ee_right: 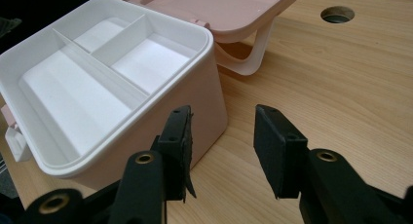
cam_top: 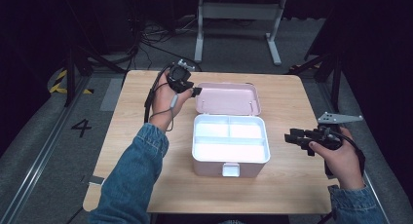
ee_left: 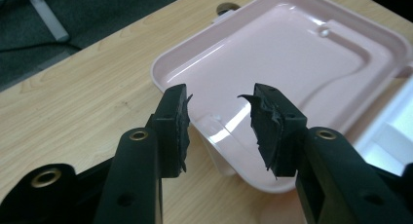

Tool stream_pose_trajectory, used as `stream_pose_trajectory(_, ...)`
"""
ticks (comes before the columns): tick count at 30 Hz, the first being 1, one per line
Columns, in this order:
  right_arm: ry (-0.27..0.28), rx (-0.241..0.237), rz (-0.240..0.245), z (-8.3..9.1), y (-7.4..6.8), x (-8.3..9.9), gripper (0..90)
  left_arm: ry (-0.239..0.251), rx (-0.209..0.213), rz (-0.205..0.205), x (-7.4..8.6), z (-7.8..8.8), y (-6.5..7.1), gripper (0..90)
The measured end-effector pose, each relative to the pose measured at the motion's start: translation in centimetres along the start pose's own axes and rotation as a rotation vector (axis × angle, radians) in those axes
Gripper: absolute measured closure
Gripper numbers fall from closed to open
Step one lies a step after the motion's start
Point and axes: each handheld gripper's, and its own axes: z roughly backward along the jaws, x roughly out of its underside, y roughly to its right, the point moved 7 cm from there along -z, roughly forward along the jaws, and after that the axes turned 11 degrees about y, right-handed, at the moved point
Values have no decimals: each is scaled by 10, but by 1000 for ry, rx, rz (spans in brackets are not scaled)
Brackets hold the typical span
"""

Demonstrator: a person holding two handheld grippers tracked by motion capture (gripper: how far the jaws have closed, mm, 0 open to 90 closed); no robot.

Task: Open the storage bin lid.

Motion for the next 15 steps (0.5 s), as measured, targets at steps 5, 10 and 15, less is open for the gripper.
stream_pose_trajectory(5,-9,-7,7,-4,-1,-1,585,19,22,-57,8,37,18,546)
stream_pose_trajectory(10,-17,-9,8,-7,-1,-5,571,31,42,-82,25,71,29,505)
stream_pose_trajectory(15,-57,15,20,-13,9,-5,550,35,38,-83,42,95,29,478)
